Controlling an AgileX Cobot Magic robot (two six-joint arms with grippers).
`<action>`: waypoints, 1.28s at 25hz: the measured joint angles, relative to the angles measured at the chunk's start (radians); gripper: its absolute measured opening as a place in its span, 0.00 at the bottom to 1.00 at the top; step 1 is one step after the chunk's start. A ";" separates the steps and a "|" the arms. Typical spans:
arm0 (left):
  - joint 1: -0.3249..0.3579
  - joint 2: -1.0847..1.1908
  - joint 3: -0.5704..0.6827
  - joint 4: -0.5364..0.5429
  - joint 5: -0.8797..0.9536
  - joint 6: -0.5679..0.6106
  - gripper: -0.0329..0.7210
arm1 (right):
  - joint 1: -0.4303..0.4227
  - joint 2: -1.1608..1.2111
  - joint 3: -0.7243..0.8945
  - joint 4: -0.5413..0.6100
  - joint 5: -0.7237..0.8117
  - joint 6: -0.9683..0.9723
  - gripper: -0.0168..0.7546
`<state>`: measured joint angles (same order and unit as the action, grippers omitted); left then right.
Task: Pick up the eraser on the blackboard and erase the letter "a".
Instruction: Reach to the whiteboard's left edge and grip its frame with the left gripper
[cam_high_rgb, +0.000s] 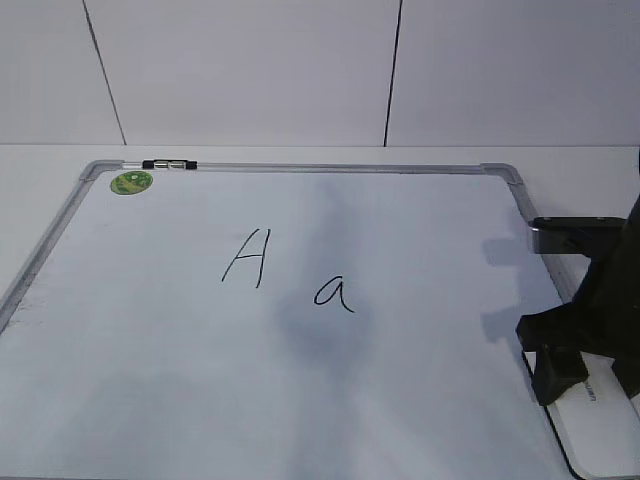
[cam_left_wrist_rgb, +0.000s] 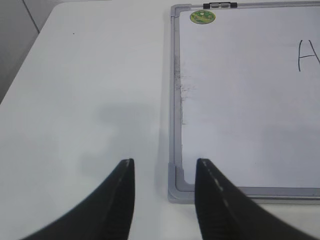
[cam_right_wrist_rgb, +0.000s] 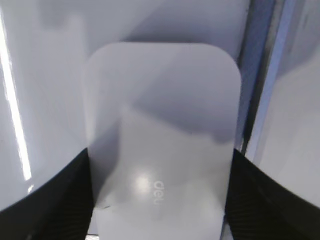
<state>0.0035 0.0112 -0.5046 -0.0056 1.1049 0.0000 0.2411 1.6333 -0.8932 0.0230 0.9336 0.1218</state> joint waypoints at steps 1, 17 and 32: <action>0.000 0.000 0.000 0.000 0.000 0.000 0.45 | 0.000 0.000 0.000 0.000 0.000 0.000 0.71; 0.000 0.002 0.000 -0.016 0.000 0.000 0.45 | 0.000 0.005 -0.086 -0.023 0.163 0.000 0.71; -0.014 0.352 -0.155 -0.031 -0.038 0.000 0.39 | 0.000 -0.030 -0.394 0.002 0.279 0.000 0.71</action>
<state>-0.0102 0.3634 -0.6596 -0.0362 1.0666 0.0000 0.2411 1.6031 -1.2868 0.0245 1.2126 0.1218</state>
